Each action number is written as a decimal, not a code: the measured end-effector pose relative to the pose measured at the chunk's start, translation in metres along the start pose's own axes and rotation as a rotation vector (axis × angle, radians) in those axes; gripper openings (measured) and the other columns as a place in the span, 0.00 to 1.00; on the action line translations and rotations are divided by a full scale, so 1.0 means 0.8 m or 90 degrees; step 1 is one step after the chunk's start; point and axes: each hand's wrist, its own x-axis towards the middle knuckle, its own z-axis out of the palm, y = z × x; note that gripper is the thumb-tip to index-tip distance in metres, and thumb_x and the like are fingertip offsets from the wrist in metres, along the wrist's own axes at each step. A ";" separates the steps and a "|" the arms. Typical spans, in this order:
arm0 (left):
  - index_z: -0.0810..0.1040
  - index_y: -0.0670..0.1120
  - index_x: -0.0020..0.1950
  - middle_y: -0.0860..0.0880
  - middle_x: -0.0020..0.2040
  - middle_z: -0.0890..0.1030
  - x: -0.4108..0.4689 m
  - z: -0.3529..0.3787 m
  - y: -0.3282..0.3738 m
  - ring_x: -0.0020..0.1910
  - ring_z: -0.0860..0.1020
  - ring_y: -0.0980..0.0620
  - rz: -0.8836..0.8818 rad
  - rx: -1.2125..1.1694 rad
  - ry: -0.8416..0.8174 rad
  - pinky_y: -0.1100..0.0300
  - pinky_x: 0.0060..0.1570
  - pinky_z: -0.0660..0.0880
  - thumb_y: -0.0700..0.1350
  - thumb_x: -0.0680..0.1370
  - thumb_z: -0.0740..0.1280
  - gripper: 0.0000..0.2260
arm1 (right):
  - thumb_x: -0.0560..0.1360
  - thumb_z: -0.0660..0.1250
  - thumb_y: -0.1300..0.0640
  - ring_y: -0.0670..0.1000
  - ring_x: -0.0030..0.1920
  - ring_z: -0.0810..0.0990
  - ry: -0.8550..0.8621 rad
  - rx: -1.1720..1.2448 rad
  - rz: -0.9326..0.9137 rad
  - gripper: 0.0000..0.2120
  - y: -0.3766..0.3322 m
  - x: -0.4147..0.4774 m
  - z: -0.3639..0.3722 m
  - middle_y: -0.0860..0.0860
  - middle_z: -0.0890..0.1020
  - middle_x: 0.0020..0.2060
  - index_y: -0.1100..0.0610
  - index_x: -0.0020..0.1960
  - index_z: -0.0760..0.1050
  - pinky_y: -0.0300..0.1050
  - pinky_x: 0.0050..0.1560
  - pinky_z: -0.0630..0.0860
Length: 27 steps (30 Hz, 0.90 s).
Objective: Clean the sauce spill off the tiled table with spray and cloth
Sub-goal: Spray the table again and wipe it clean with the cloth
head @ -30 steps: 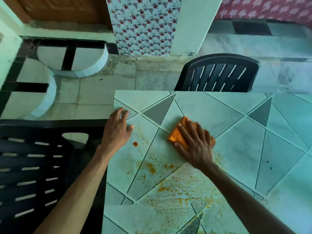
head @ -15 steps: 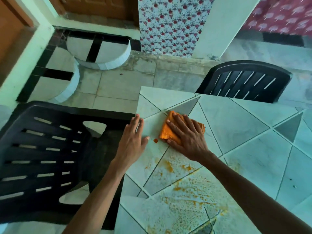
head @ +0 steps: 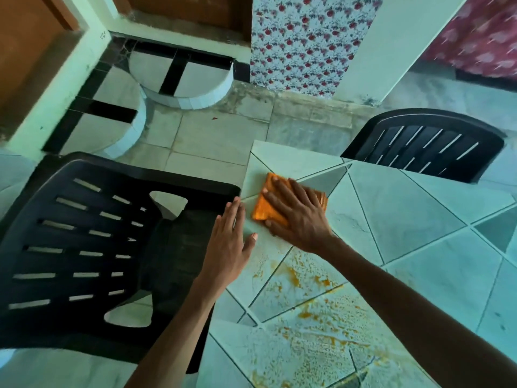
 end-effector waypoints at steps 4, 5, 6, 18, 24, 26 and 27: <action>0.44 0.45 0.81 0.50 0.81 0.41 -0.001 0.001 -0.003 0.79 0.40 0.54 0.007 -0.012 -0.006 0.52 0.78 0.46 0.59 0.82 0.53 0.33 | 0.78 0.50 0.29 0.60 0.80 0.51 0.003 0.009 0.140 0.34 0.044 0.030 -0.011 0.47 0.49 0.82 0.38 0.80 0.46 0.61 0.76 0.54; 0.44 0.45 0.81 0.50 0.81 0.40 -0.001 0.000 -0.003 0.79 0.40 0.54 0.007 -0.012 -0.006 0.53 0.78 0.45 0.59 0.82 0.52 0.33 | 0.78 0.49 0.29 0.60 0.80 0.51 0.017 0.029 0.210 0.34 0.046 0.058 -0.015 0.47 0.50 0.81 0.38 0.80 0.47 0.61 0.76 0.54; 0.43 0.45 0.81 0.50 0.81 0.40 -0.002 0.000 -0.003 0.79 0.40 0.54 0.006 -0.015 -0.006 0.54 0.78 0.44 0.58 0.82 0.51 0.33 | 0.78 0.47 0.29 0.61 0.80 0.50 0.027 0.048 0.258 0.33 0.041 0.086 -0.018 0.47 0.51 0.81 0.39 0.80 0.48 0.62 0.75 0.54; 0.71 0.45 0.72 0.49 0.73 0.71 -0.026 -0.026 0.019 0.72 0.67 0.59 -0.152 -0.418 0.088 0.64 0.72 0.65 0.33 0.81 0.57 0.20 | 0.79 0.50 0.31 0.57 0.81 0.49 -0.017 0.001 0.038 0.32 0.009 -0.017 -0.002 0.45 0.48 0.81 0.36 0.80 0.46 0.62 0.76 0.53; 0.68 0.46 0.74 0.48 0.71 0.73 -0.028 -0.043 0.017 0.68 0.72 0.56 -0.274 -0.536 0.053 0.60 0.70 0.67 0.34 0.80 0.58 0.22 | 0.80 0.51 0.33 0.61 0.80 0.49 0.039 0.074 0.310 0.31 0.010 0.077 -0.010 0.48 0.51 0.81 0.41 0.80 0.53 0.64 0.75 0.51; 0.68 0.47 0.73 0.47 0.70 0.74 -0.030 -0.044 0.013 0.67 0.74 0.55 -0.322 -0.583 0.045 0.55 0.69 0.69 0.37 0.80 0.59 0.21 | 0.80 0.49 0.32 0.61 0.80 0.49 0.037 0.044 0.209 0.31 -0.026 0.076 0.000 0.49 0.51 0.81 0.41 0.80 0.52 0.64 0.75 0.52; 0.69 0.47 0.73 0.47 0.69 0.75 -0.033 -0.045 0.010 0.66 0.75 0.54 -0.341 -0.606 0.044 0.54 0.68 0.71 0.39 0.80 0.60 0.21 | 0.80 0.48 0.31 0.61 0.80 0.49 0.032 0.021 0.145 0.32 -0.044 0.062 0.007 0.49 0.51 0.81 0.40 0.80 0.51 0.64 0.75 0.52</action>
